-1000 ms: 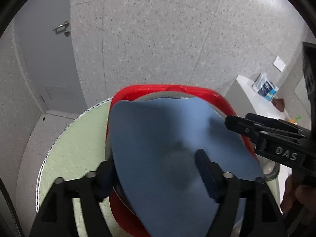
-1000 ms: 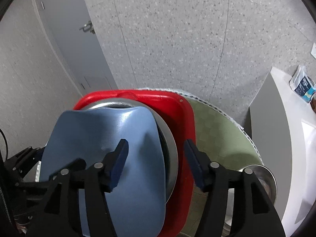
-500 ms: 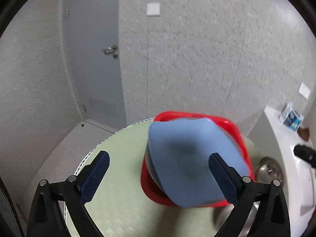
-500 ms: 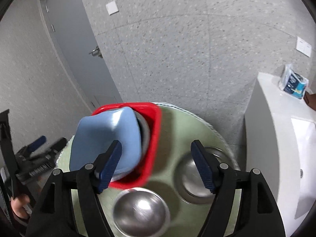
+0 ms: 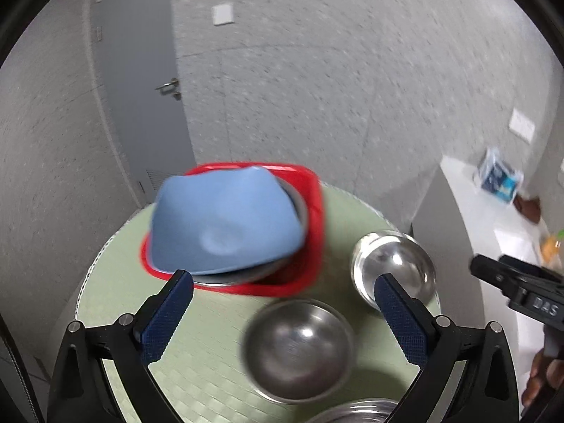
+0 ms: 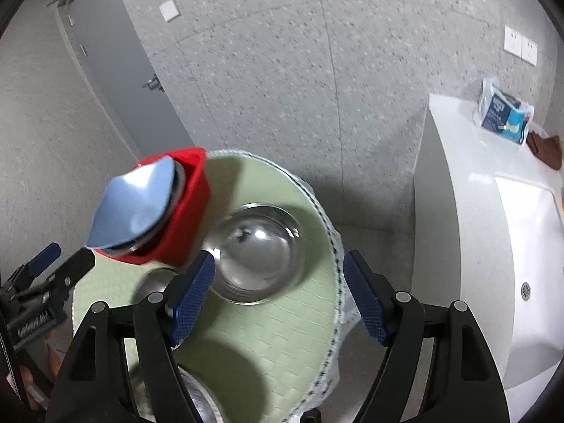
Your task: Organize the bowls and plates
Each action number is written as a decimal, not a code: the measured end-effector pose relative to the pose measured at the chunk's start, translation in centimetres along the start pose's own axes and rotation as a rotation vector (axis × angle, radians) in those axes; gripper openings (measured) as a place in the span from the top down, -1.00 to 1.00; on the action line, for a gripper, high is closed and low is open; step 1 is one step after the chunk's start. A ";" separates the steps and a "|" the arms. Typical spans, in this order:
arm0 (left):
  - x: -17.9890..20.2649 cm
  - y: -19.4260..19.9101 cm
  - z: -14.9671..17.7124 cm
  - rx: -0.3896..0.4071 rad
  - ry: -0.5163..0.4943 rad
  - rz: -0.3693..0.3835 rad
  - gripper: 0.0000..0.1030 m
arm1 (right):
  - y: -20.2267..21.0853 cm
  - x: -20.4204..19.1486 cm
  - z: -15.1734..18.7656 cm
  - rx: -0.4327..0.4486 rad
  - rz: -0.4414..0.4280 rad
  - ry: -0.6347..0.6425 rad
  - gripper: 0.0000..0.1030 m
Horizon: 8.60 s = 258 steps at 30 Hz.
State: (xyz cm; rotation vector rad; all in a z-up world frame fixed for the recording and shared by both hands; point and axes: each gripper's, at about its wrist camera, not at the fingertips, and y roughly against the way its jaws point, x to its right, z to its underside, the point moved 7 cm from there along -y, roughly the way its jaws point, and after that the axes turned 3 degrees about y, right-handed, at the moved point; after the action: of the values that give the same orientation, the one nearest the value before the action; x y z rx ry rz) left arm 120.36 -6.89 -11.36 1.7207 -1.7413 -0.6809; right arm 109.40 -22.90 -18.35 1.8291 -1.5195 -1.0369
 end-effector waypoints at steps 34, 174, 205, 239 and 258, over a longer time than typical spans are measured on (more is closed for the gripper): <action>10.1 -15.2 -1.4 -0.244 -0.251 0.011 0.54 | -11.5 4.4 4.8 -0.215 -0.284 -0.191 0.75; -15.3 3.3 3.7 -0.066 0.142 0.128 0.72 | -1.6 -19.3 10.5 -0.217 -0.333 0.298 0.68; -9.8 6.2 8.8 -0.161 -0.079 0.308 0.70 | 5.2 -10.1 17.0 -0.166 -0.159 0.051 0.68; -7.1 2.5 9.5 -0.190 -0.118 0.334 -0.26 | 5.7 -7.2 19.4 -0.113 -0.068 -0.085 0.20; -11.5 1.4 12.8 -0.242 0.053 0.217 -0.77 | 2.0 -6.5 23.2 -0.181 -0.183 -0.342 -0.07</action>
State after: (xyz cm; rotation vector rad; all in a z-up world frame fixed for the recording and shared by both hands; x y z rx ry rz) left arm 110.05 4.03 -19.94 1.3534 -1.7013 -0.7090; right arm 88.65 -15.49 -28.31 1.7513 -1.4043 -1.5884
